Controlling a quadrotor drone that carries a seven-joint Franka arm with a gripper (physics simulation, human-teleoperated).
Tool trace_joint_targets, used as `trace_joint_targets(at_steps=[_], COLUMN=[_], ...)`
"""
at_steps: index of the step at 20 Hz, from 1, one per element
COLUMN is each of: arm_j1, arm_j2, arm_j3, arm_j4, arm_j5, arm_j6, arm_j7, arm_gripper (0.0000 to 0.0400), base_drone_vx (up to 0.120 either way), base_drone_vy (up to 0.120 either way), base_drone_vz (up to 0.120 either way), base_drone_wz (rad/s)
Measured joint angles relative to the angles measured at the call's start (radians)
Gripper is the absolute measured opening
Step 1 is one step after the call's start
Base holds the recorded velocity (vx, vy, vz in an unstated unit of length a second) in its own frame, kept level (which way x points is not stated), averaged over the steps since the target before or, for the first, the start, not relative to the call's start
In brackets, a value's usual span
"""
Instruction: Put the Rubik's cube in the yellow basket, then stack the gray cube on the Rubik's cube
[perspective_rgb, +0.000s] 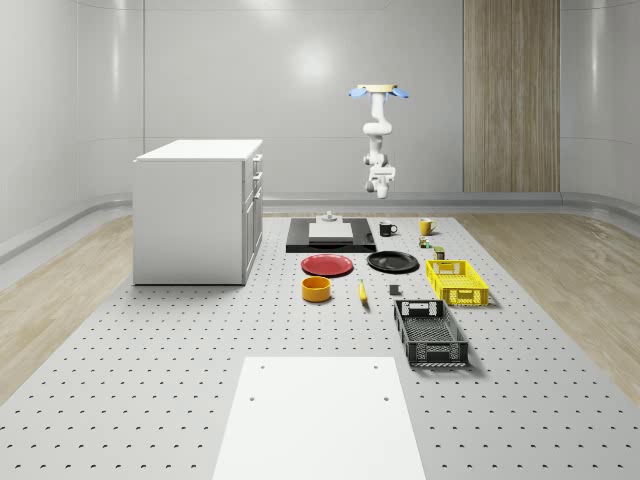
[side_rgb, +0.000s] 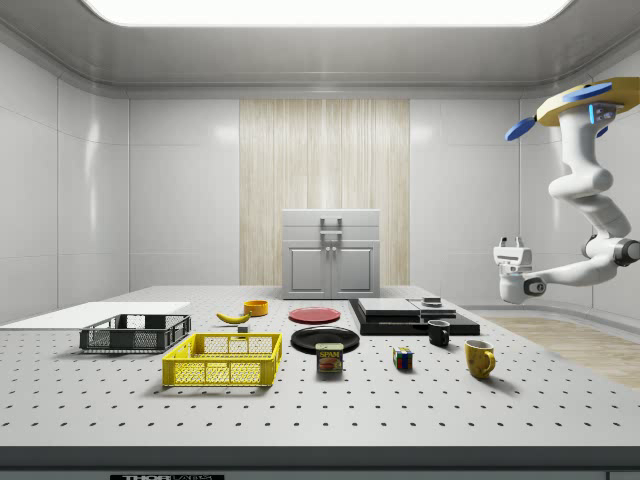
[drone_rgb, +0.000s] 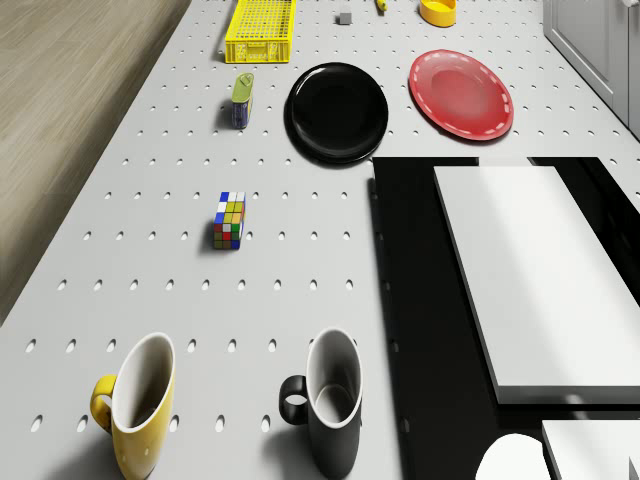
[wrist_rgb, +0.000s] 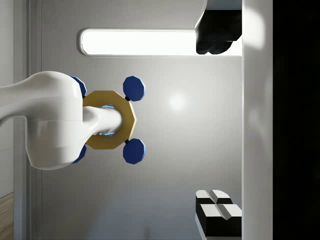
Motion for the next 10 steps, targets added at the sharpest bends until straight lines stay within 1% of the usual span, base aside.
trace_joint_targets(at_steps=[4,10], arm_j1=[-0.001,-0.002], arm_j2=[0.006,0.006], arm_j3=[0.0,0.001], arm_j4=[0.016,0.023], arm_j5=[0.0,0.0], arm_j6=[-0.008,-0.009], arm_j7=[0.0,-0.001], arm_gripper=[0.04,0.04], base_drone_vx=[0.12,0.12], base_drone_vy=[0.12,0.12], base_drone_vz=[0.0,0.0], base_drone_wz=[0.0,0.0])
